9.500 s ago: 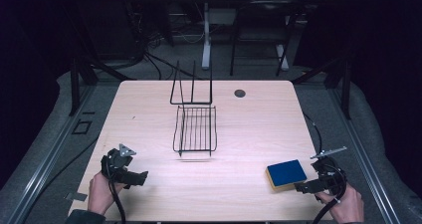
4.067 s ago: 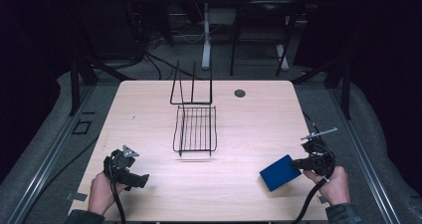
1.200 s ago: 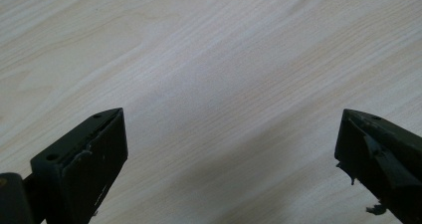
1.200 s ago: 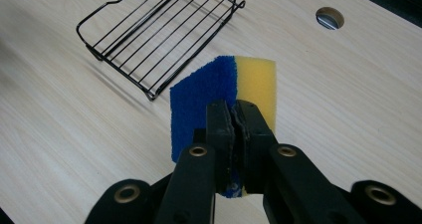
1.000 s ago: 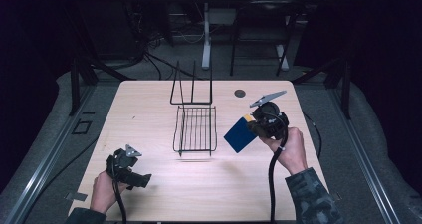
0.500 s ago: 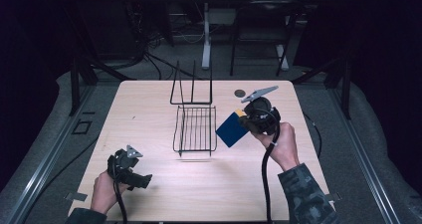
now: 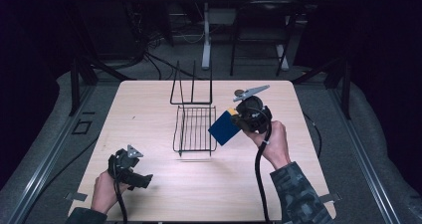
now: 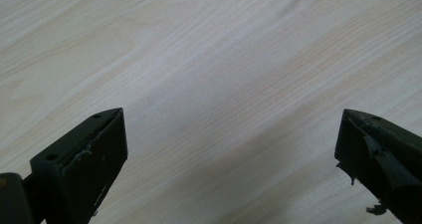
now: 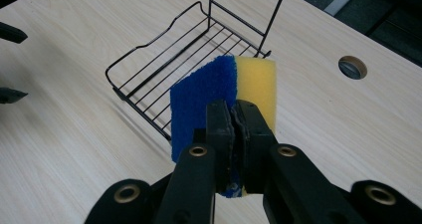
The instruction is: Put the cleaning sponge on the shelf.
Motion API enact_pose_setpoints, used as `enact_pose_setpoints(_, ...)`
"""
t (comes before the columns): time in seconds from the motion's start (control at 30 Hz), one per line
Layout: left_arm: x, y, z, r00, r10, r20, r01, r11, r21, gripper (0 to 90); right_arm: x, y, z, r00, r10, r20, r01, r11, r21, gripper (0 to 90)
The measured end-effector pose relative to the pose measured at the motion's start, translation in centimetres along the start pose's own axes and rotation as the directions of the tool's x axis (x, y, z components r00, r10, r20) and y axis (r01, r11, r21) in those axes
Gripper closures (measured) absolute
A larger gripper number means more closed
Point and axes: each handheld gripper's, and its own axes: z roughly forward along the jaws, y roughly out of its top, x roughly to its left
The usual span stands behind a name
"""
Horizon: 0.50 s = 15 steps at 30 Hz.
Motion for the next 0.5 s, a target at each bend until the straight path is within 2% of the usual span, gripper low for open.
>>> enact_pose_setpoints(0.3,0.0,0.0,-0.1,1.0000,0.006,-0.003,-0.006,1.0000,-0.002,0.3,0.5,0.5,0.9,0.9995,0.022,-0.021,-0.023,0.999,-0.031,86.1)
enact_pose_setpoints(0.5,0.1,0.1,0.0,1.0000,0.005,0.002,-0.005,1.0000,0.002,0.3,0.8,0.7,1.5,0.9991,0.019,-0.037,-0.020,0.999,-0.042,86.0)
